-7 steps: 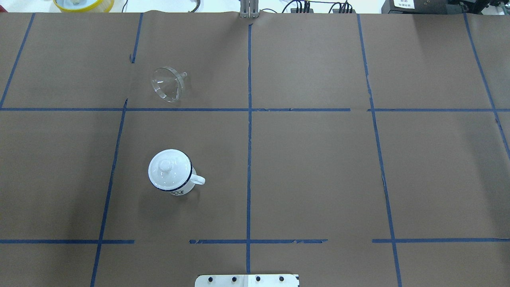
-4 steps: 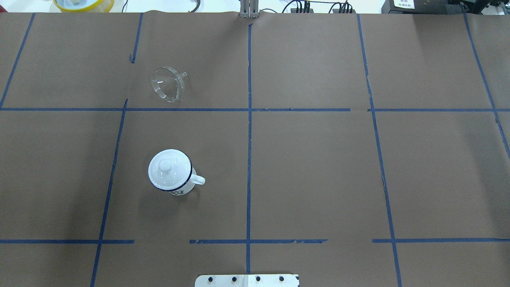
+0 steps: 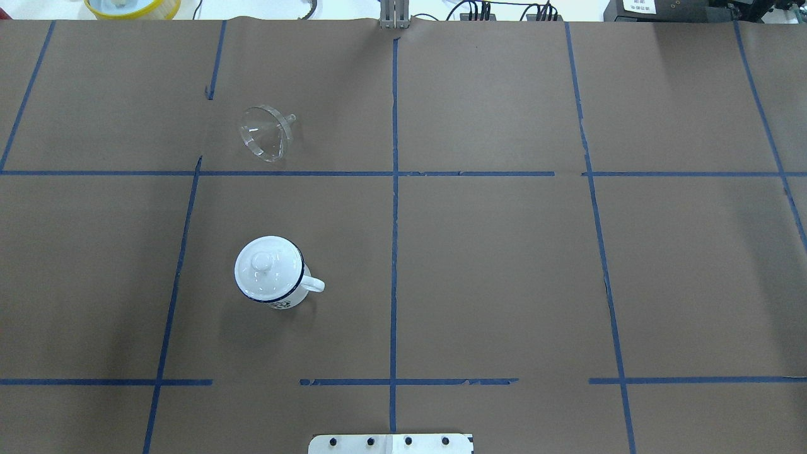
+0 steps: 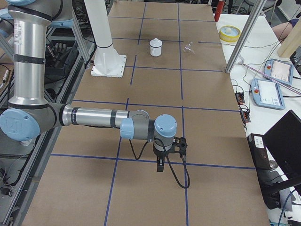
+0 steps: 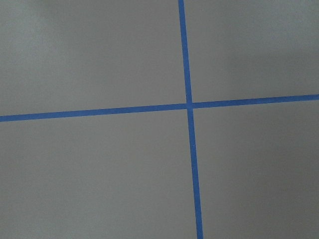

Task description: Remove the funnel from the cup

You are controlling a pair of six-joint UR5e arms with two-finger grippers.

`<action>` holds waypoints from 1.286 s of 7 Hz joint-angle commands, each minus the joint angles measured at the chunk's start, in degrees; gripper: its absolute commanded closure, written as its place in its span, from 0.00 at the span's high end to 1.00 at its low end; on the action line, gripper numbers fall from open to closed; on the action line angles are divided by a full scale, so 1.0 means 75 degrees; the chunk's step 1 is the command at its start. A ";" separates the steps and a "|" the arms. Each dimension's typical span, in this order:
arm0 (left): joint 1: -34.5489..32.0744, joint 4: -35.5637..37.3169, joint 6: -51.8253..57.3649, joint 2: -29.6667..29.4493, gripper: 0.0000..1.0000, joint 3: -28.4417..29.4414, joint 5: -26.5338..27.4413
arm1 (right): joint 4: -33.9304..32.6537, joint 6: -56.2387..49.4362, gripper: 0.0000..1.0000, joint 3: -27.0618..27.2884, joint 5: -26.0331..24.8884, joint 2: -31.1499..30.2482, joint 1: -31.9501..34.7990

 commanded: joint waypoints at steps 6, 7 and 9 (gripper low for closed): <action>0.0001 0.0113 -0.0426 -0.0035 1.00 -0.0005 -0.0025 | 0.0000 0.0000 1.00 -0.0007 0.0000 0.0000 0.0000; 0.0001 0.0125 -0.0438 -0.0035 1.00 0.0030 -0.0025 | 0.0000 0.0000 1.00 -0.0007 0.0000 0.0000 0.0000; 0.0001 0.0137 -0.0915 0.0000 1.00 0.0030 -0.0002 | 0.0000 0.0000 1.00 -0.0007 0.0000 0.0000 0.0000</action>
